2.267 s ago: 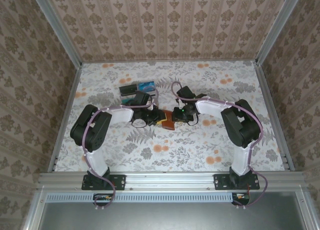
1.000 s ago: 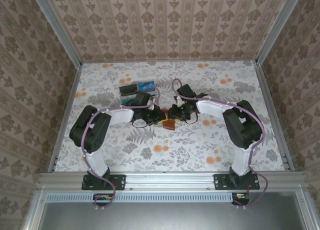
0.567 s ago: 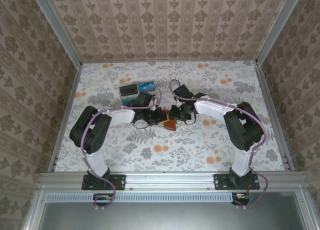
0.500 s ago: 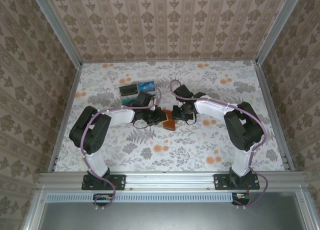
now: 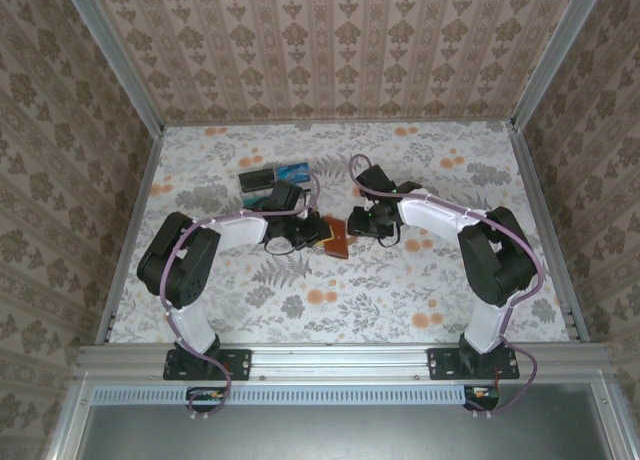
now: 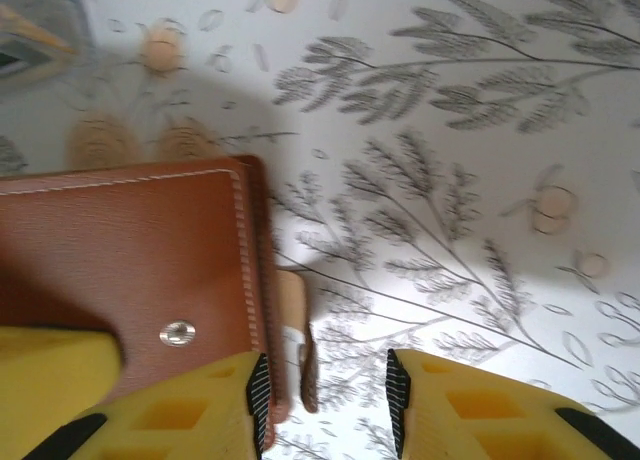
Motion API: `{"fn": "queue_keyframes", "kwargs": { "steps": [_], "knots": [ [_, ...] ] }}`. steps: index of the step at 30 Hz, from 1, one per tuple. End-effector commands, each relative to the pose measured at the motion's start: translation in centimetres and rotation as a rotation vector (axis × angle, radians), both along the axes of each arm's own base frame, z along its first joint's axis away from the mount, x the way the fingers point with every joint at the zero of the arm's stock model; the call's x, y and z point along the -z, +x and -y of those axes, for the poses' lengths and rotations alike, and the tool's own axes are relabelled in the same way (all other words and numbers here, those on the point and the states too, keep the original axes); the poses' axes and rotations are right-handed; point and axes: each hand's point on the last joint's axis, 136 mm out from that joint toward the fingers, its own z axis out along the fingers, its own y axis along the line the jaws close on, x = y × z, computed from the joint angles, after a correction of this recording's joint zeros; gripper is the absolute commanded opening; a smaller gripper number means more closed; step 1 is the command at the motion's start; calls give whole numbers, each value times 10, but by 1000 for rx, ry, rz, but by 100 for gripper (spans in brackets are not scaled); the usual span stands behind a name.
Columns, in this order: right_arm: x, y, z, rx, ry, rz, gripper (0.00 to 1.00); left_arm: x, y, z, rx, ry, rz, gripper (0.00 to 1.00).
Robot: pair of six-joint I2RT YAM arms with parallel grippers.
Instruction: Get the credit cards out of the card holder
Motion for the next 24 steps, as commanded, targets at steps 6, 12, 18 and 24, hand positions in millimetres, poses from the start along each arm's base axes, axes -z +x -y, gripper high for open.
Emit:
{"fn": "queue_keyframes", "kwargs": {
  "steps": [6, 12, 18, 24],
  "knots": [
    [16, 0, -10, -30, 26, -57, 37, -1, 0, 1, 19, 11, -6, 4],
    [24, 0, -10, -41, 11, -67, 29, -1, 1, 1, 15, 21, -10, 25],
    [19, 7, -3, -47, -30, -12, 13, -3, 3, -7, -8, 63, -3, 57],
    [-15, 1, 0, -130, -34, 80, 8, -14, 3, -25, -47, 137, 45, 80]
  ]
}}
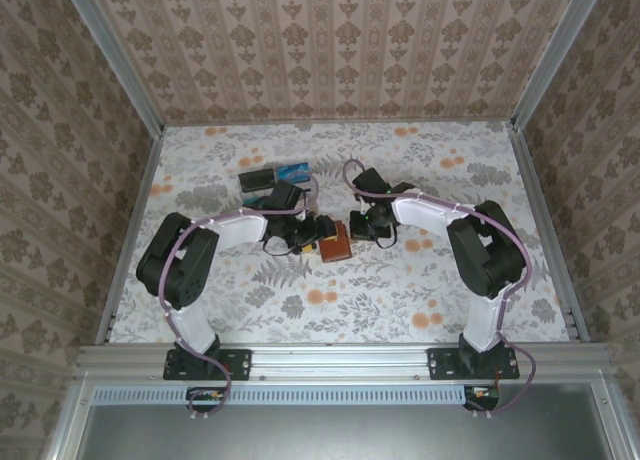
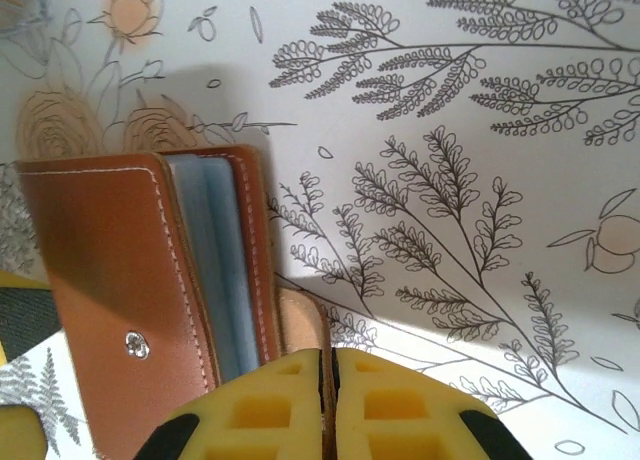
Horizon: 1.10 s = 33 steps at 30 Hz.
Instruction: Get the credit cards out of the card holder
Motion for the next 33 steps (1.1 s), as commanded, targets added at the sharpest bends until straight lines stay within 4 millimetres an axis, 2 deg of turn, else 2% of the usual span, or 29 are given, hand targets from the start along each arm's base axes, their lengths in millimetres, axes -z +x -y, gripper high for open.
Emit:
{"fn": "queue_keyframes", "kwargs": {
  "steps": [1, 5, 8, 12, 16, 19, 26, 29, 33],
  "knots": [
    [-41, -2, 0, -81, 16, 109, 8, -24, 6, -14, -28, 52, 78, 84],
    [-72, -21, -19, -178, 125, 144, 8, -34, 8, -36, -78, 119, 143, 98],
    [-84, -32, -34, -209, 182, 144, 8, -39, 6, -52, -116, 147, 166, 100],
    [-81, -35, -48, -204, 196, 138, 8, -44, 5, -70, -163, 160, 202, 100],
    [-68, -29, -39, -119, 133, 117, 7, -47, 3, -77, -171, 145, 220, 100],
    [-60, -32, -25, -89, 71, 100, 8, -49, 0, -70, -137, 108, 232, 98],
    [-42, -40, 26, -4, -55, 68, 8, -59, -4, -29, -8, 40, 244, 87],
    [-37, -38, 44, 32, -81, 68, 8, -57, -6, -11, 36, 33, 219, 79],
    [-30, -32, 58, 69, -69, 65, 8, -48, -6, 13, 64, -16, 163, 66]
  ]
}}
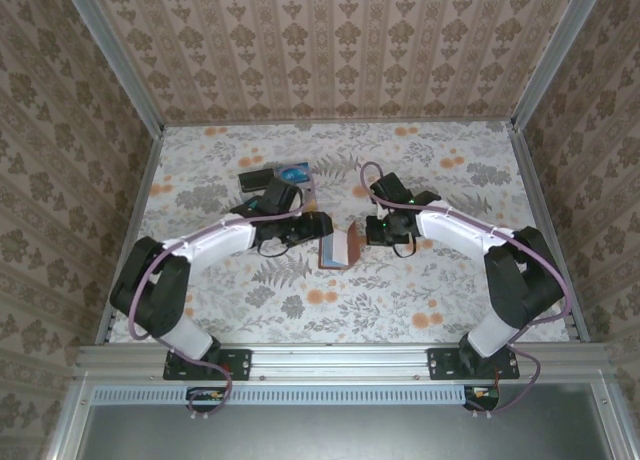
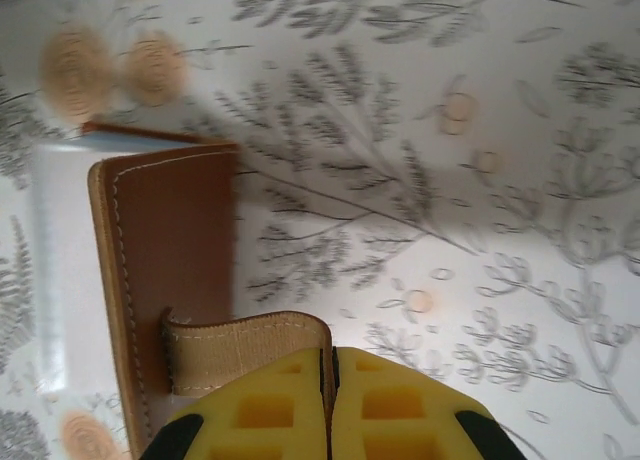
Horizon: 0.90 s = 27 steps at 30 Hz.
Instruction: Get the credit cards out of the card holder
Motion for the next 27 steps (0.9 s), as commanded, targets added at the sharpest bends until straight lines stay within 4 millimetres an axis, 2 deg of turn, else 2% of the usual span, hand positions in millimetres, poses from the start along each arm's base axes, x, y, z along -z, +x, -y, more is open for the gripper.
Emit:
{"fn": "queue_keyframes", "kwargs": {
  "steps": [1, 3, 7, 14, 18, 27],
  "knots": [
    [2, 1, 17, 37, -27, 2, 8, -1, 1, 23, 45, -66, -35, 64],
    [4, 3, 20, 47, -24, -4, 8, 2, 1, 33, 62, -83, -51, 59],
    [13, 3, 25, 51, -21, -33, 8, 8, 1, 45, 97, -63, -63, 59],
    [25, 3, 27, 67, -4, -82, 8, 24, 1, 38, 59, 23, -103, 74],
    [34, 1, 30, 71, -29, -107, 8, 28, 1, 33, 47, 52, -109, 79],
    [43, -2, 34, 62, -60, -130, 8, 34, -3, 41, 57, 35, -122, 84]
  ]
}}
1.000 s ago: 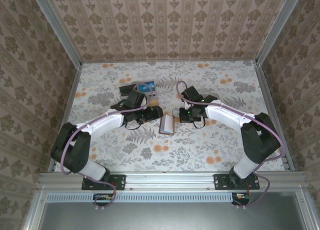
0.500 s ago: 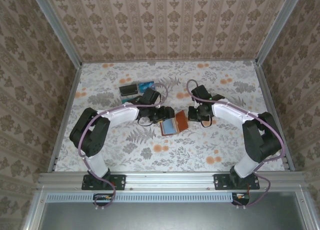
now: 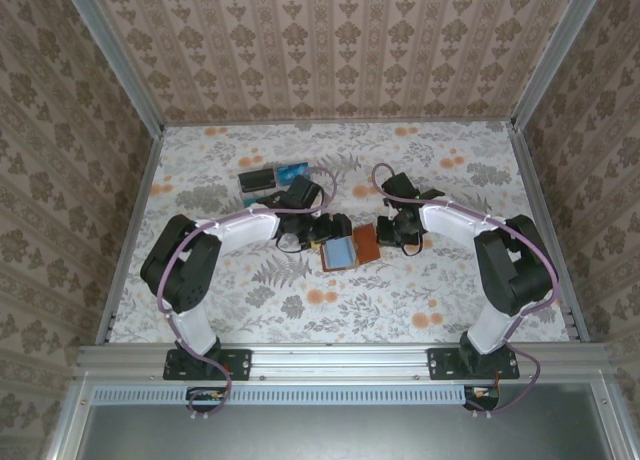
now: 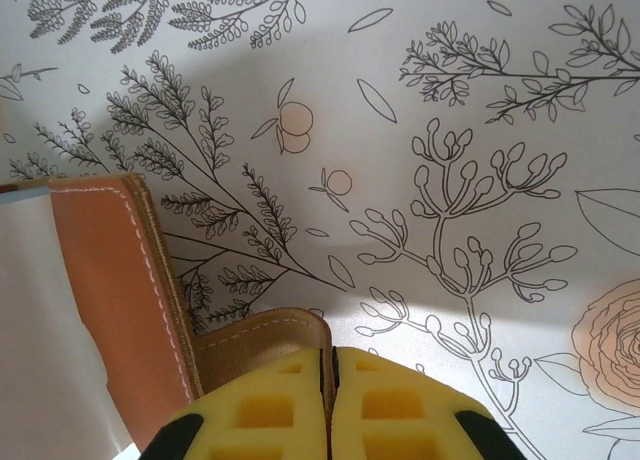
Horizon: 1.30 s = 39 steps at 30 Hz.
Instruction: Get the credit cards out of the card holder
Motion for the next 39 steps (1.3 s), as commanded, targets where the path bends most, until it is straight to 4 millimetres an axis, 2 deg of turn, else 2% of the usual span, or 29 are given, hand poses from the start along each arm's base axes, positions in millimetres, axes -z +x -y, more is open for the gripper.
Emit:
{"fn": "queue_keyframes", "kwargs": {
  "steps": [1, 5, 10, 16, 25, 27, 29, 31, 33, 36, 39],
  "knots": [
    [11, -9, 6, -10, -31, -48, 8, 10, -1, 1, -12, 19, -31, 84],
    [14, -9, 5, -3, -27, -50, 8, 19, -2, -3, -24, 46, -47, 85],
    [16, -7, 5, -1, -24, -51, 8, 20, -3, 0, -20, 30, -47, 86],
    [17, -10, 1, -2, -6, -66, 8, 15, -2, 8, 3, -11, -43, 80],
    [18, -4, -1, 4, 1, -48, 8, 7, 0, -9, -7, 62, -6, 83],
    [18, -4, -1, 4, 0, -47, 8, 4, 0, -6, 2, 46, 0, 80],
    [18, -4, -1, 4, 1, -48, 8, 3, 0, -3, 12, 29, 2, 68],
    [18, -3, -1, 5, 1, -46, 8, 5, 1, -1, 12, 34, -2, 63],
    [17, -3, -1, 6, 1, -45, 8, 9, 1, -6, -4, 63, -4, 63],
    [17, -3, 0, 7, -4, -44, 8, 14, 1, -20, -34, 132, -4, 71],
    [17, -3, 1, 8, -5, -43, 8, 11, 1, -23, -38, 137, 12, 72]
  ]
}}
